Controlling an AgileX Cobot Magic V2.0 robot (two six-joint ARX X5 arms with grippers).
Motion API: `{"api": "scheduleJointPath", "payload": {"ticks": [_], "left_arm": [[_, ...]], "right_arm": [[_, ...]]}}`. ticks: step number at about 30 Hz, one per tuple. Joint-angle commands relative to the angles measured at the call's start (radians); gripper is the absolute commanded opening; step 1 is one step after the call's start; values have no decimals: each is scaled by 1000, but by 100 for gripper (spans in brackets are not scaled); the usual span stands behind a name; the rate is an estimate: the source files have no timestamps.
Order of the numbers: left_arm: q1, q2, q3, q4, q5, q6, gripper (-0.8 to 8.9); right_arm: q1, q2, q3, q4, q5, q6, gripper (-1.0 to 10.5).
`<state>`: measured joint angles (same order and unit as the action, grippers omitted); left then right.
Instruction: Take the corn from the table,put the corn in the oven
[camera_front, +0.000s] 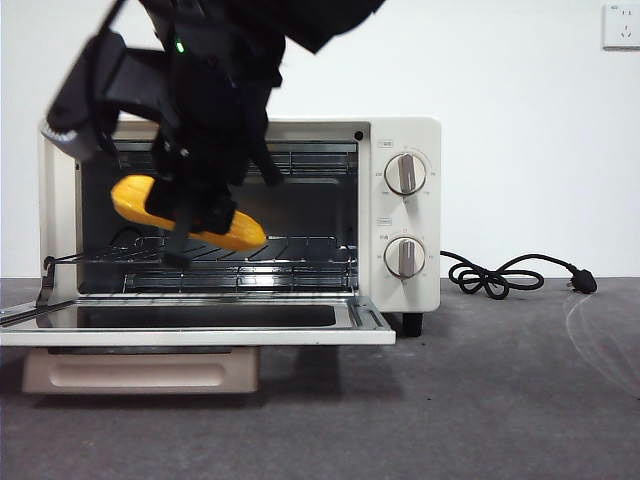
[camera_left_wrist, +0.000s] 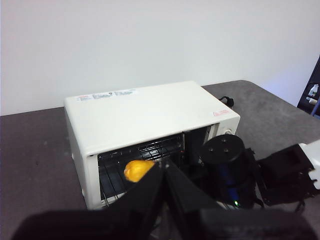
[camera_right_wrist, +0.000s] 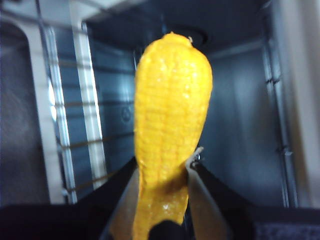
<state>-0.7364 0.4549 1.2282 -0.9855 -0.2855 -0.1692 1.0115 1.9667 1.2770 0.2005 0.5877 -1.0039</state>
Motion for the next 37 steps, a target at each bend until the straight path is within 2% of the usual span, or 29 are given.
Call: {"api": "scheduleJointPath", "payload": {"ticks": [1,5,7,11,16,21,31,37], "left_arm": [[-2,-3,-9,-1,-3,-6,-6],[-2,-3,-9,-2,-4,-6,-6],[-2,-3,-9,-1,-4,-5,-6],[-2,-3,-9,-2,-4,-3,-6],[-2,-3,-9,-2,-4,-3,-6],[-2,-3,-9,-2,-4,-3,-6],[-2,-3,-9,-12,-4,-3,-6],[-2,-3,-9,-38,-5,-3,-6]], "right_arm": [[-6,13,5,-8,6,3,23],[-6,13,5,-17,7,22,222],[-6,13,5,-18,6,33,262],[-5,13,5,-23,8,43,267],[-3,13,5,-22,36,76,414],[-3,13,5,-22,73,111,414],[-3,13,5,-23,79,117,407],[-3,13,5,-23,109,174,415]]}}
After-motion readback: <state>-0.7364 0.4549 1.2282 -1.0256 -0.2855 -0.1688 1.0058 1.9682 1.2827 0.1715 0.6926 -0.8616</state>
